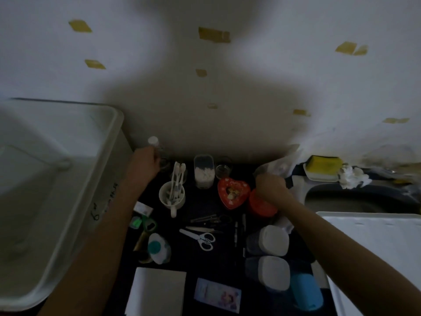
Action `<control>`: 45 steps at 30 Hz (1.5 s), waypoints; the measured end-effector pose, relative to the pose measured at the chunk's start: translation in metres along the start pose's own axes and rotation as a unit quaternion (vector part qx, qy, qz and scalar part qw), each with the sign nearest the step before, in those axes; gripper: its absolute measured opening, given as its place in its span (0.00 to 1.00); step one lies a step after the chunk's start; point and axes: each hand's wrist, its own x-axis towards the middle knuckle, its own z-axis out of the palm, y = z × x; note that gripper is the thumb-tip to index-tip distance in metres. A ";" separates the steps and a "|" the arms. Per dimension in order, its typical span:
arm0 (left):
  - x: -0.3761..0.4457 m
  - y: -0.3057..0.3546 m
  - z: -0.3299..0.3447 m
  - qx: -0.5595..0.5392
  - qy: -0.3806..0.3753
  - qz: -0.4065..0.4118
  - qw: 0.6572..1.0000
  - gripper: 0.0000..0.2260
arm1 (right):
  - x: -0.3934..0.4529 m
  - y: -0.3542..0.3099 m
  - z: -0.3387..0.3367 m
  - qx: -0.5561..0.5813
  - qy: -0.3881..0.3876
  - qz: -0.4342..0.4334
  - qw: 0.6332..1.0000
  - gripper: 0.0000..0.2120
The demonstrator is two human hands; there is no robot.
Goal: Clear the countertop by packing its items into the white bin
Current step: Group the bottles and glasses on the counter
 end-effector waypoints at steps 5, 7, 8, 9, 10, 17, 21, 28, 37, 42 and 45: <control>0.027 -0.030 0.035 0.002 -0.159 0.013 0.987 0.13 | 0.011 -0.039 -0.027 0.048 0.018 -0.060 0.997 0.10; 0.033 -0.039 0.051 -0.015 -0.199 0.052 0.979 0.22 | 0.015 -0.052 -0.029 0.075 0.030 -0.068 0.994 0.13; 0.036 -0.043 0.057 -0.032 -0.209 0.068 0.975 0.25 | 0.017 -0.057 -0.030 0.085 0.032 -0.071 0.993 0.14; 0.038 -0.046 0.062 -0.053 -0.214 0.087 0.971 0.27 | 0.017 -0.060 -0.031 0.095 0.030 -0.073 0.992 0.15; 0.041 -0.047 0.066 -0.070 -0.217 0.104 0.968 0.28 | 0.019 -0.062 -0.031 0.106 0.032 -0.076 0.991 0.16; 0.051 -0.051 0.085 -0.078 -0.233 0.113 0.963 0.31 | 0.026 -0.059 -0.031 0.146 0.046 -0.070 0.986 0.14; 0.050 -0.049 0.090 -0.104 -0.210 0.102 0.967 0.28 | 0.027 -0.058 -0.029 0.155 0.056 -0.074 0.984 0.14; 0.045 -0.041 0.066 -0.115 -0.167 0.114 0.973 0.25 | 0.025 -0.053 -0.031 0.196 0.095 -0.092 0.972 0.11; 0.046 0.025 -0.038 -0.069 0.017 0.156 0.985 0.32 | 0.028 -0.044 -0.055 0.325 0.178 -0.158 0.915 0.08; 0.044 0.086 -0.050 -0.097 -0.030 0.178 0.979 0.32 | 0.023 -0.040 -0.084 0.404 0.177 -0.258 0.859 0.38; 0.036 0.122 -0.030 -0.139 -0.090 0.208 0.964 0.31 | 0.024 -0.038 -0.085 0.383 0.207 -0.274 0.858 0.44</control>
